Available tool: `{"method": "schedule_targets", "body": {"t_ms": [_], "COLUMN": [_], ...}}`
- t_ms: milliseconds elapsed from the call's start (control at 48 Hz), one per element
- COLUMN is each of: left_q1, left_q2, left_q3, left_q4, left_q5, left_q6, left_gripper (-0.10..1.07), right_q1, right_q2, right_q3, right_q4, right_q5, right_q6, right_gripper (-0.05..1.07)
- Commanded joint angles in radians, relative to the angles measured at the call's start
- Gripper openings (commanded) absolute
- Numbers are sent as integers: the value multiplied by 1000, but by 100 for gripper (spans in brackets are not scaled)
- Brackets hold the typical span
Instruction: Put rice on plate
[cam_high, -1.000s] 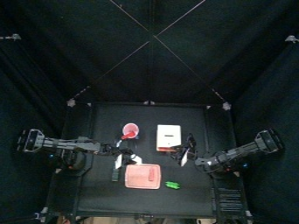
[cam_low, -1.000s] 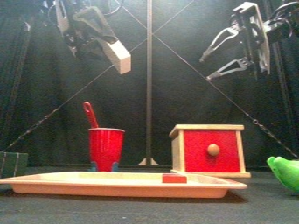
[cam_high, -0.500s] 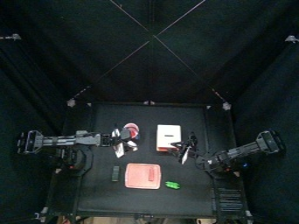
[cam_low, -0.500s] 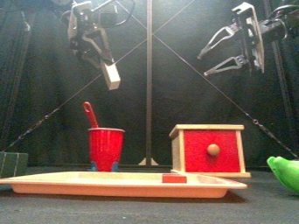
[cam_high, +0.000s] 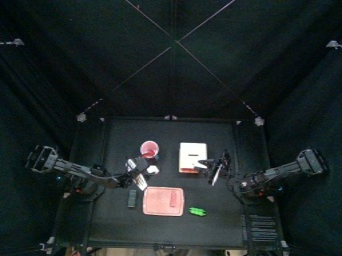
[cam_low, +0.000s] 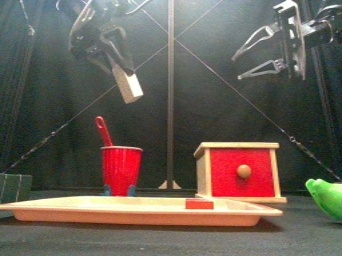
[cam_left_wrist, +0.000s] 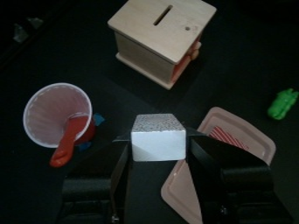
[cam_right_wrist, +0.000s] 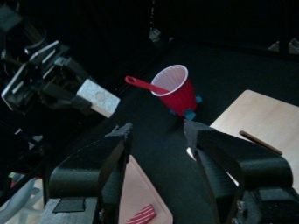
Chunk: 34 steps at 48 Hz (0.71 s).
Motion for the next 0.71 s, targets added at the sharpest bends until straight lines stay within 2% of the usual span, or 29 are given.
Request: {"method": "schedule_targets", "body": {"t_ms": [0, 167, 292, 354, 500, 688], "left_q1": [-95, -202, -249, -267, -293, -316], "left_q2": [52, 158, 272, 331, 474, 604], "left_q3": [-21, -51, -94, -126, -227, -360], "left_q4": [141, 270, 293, 276, 199, 91], "left_q5": [135, 279, 400, 468, 575, 753], "left_q6": [-160, -423, -580, -620, -649, -684], "left_gripper": [44, 44, 44, 44, 44, 45], "right_q1": [-3, -3, -2, 2, -3, -3], "right_q2": [-31, -43, -40, -40, -52, -69], "right_q3": [6, 43, 57, 57, 51, 60], "right_q4": [-11, -8, -3, -8, -17, -17], "right_q5": [14, 20, 20, 20, 18, 15], "right_q6": [2, 9, 11, 5, -3, -2], "right_gripper": [85, 85, 85, 85, 85, 85]}}
